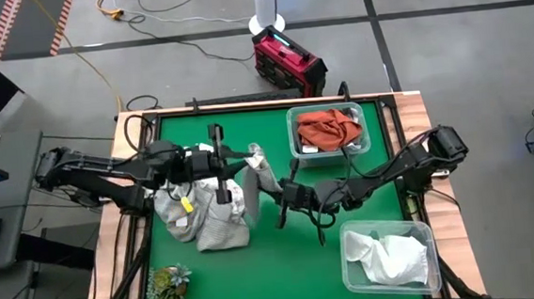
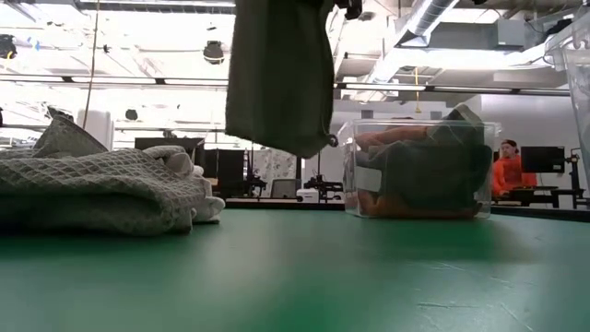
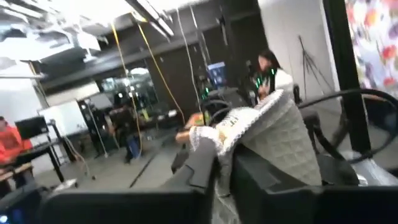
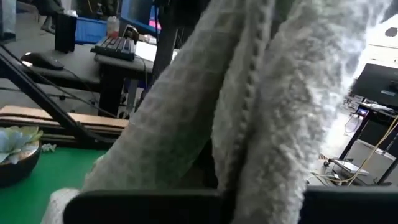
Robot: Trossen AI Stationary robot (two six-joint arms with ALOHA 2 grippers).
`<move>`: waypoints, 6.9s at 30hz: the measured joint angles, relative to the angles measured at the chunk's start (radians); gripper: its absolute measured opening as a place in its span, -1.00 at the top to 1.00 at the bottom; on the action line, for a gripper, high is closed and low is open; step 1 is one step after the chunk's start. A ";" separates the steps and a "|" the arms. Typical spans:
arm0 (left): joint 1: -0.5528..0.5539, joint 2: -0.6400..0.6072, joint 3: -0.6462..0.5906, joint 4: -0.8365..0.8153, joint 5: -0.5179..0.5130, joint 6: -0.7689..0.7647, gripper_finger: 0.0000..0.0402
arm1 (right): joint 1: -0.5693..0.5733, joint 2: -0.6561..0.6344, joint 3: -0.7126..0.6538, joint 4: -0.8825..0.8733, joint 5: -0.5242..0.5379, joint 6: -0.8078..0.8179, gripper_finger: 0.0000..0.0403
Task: Sort towels by color in basket
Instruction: Put the light gray towel into the bottom transparent bin
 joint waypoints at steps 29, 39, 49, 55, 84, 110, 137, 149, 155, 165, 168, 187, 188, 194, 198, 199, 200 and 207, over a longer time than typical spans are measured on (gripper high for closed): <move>-0.071 -0.150 0.332 -0.991 -0.015 -0.157 -0.04 | 0.645 -0.517 0.175 -1.089 0.309 0.817 0.90; -0.071 -0.164 0.331 -1.070 -0.019 -0.167 -0.04 | 0.744 -0.503 0.176 -1.721 0.025 1.755 0.90; -0.071 -0.163 0.331 -1.114 -0.019 -0.201 -0.04 | 0.820 -0.461 0.174 -1.818 -0.502 2.237 0.86; -0.071 -0.163 0.331 -1.135 -0.020 -0.208 -0.04 | 0.835 -0.401 0.172 -1.826 -0.731 2.402 0.90; -0.070 -0.163 0.331 -1.273 -0.032 -0.224 -0.04 | 0.503 -0.145 0.171 -1.671 -0.749 1.822 0.24; -0.070 -0.149 -0.049 -1.349 -0.014 -0.240 -0.04 | 0.147 -0.332 0.172 -1.128 0.060 0.865 -0.13; -0.178 0.188 -0.231 -1.010 0.102 -0.376 -0.03 | 0.058 -0.144 0.172 -0.786 0.009 0.518 0.00; -0.200 0.160 -0.139 -1.041 0.111 -0.305 0.95 | 0.125 -0.142 0.172 -0.820 0.036 0.501 0.04; -0.198 0.025 -0.055 -1.037 -0.001 -0.260 0.97 | 0.138 -0.142 0.172 -0.817 0.035 0.494 0.04; -0.171 -0.066 -0.031 -0.767 -0.105 -0.086 0.97 | 0.123 0.002 0.171 -0.363 0.027 0.142 -0.11; -0.171 -0.058 -0.031 -0.658 -0.055 -0.034 0.97 | 0.103 0.025 0.172 -0.297 0.027 0.104 -0.16; -0.170 -0.050 -0.032 -0.154 0.019 0.065 0.97 | 0.071 0.049 0.172 -0.192 -0.022 0.136 -0.15; -0.171 -0.050 -0.032 -0.135 0.019 0.071 0.96 | 0.072 0.049 0.172 -0.188 -0.022 0.135 -0.11; -0.171 -0.050 -0.032 -0.136 -0.078 -0.062 0.92 | 0.081 0.049 0.172 -0.178 -0.022 0.128 0.63; -0.169 -0.060 -0.004 -0.242 -0.127 -0.135 0.76 | 0.082 0.049 0.172 -0.190 -0.026 0.113 0.79; -0.170 -0.060 0.021 -0.292 -0.126 -0.151 0.70 | 0.082 0.049 0.172 -0.196 -0.026 0.121 0.79; -0.170 -0.061 0.045 -0.346 -0.119 -0.163 0.64 | 0.082 0.049 0.172 -0.201 -0.026 0.131 0.79; -0.185 -0.061 0.205 -0.656 -0.101 -0.239 0.12 | 0.119 0.019 0.170 -0.257 -0.005 0.121 0.79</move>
